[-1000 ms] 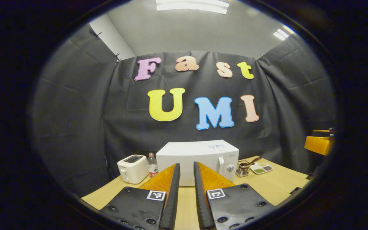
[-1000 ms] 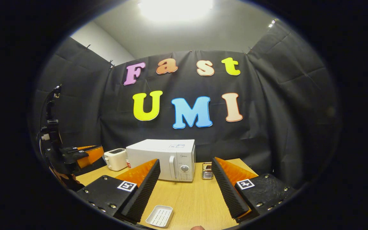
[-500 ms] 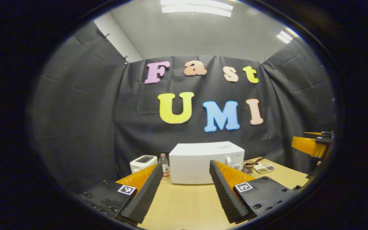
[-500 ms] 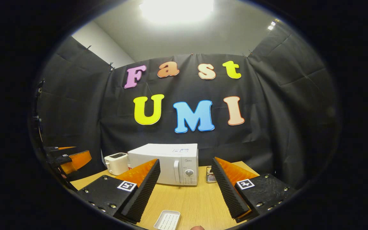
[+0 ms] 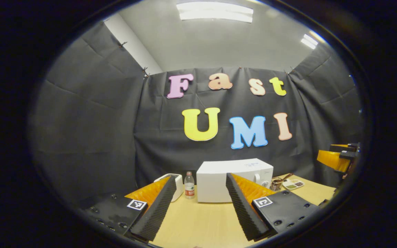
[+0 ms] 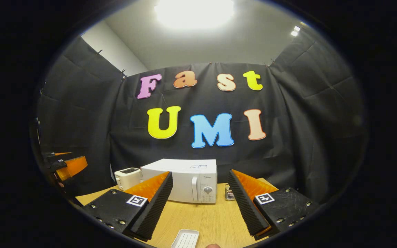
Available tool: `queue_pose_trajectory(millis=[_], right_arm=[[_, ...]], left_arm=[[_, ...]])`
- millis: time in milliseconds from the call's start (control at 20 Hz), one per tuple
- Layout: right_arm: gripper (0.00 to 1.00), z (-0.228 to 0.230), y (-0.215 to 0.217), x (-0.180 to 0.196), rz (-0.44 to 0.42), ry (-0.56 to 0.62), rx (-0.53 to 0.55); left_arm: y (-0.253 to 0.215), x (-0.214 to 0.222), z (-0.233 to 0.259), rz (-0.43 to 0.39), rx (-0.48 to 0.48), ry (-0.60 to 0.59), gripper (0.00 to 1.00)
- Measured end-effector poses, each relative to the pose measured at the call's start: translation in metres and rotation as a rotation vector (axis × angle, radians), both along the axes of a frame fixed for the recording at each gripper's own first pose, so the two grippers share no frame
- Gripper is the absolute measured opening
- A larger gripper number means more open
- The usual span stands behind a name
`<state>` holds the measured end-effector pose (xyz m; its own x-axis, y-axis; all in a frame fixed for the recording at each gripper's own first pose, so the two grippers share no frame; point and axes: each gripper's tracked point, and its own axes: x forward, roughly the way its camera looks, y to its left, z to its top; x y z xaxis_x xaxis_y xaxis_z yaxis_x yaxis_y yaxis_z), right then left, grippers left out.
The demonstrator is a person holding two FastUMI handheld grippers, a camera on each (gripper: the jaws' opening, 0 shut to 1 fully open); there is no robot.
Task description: Open the microwave oven with the left hand, put the food in, and close the microwave oven.
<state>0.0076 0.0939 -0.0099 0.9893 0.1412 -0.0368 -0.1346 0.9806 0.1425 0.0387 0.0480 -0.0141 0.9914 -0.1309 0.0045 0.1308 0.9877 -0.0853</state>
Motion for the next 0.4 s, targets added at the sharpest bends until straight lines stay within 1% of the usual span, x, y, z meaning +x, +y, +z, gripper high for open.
queue_pose_trajectory(millis=[100, 150, 200, 250, 300, 350, 400], right_arm=[[0.98, 0.002, 0.005, -0.001, 0.004, -0.008, -0.003], [0.98, 0.003, 0.008, -0.002, 0.006, -0.008, -0.002], [0.98, 0.004, 0.011, -0.003, 0.007, -0.009, 0.0], [0.98, 0.004, 0.013, -0.003, 0.009, -0.01, 0.001], [0.98, 0.006, 0.014, -0.003, 0.008, -0.012, -0.001], [0.98, 0.007, 0.016, -0.003, 0.007, -0.016, -0.003], [0.98, 0.008, 0.017, -0.003, 0.006, -0.018, -0.004]], left_arm=[[0.002, -0.002, 0.002, -0.004, -0.008, -0.006, 0.94], [0.003, -0.002, 0.001, -0.007, -0.009, -0.007, 0.99], [0.003, -0.004, 0.002, -0.011, -0.007, -0.008, 0.96], [0.003, -0.003, 0.004, -0.015, -0.004, -0.013, 0.99], [0.003, -0.003, 0.006, -0.018, -0.001, -0.022, 0.96], [0.003, -0.003, 0.009, -0.023, 0.002, -0.032, 0.96], [0.002, -0.002, 0.011, -0.028, 0.006, -0.037, 0.99]])
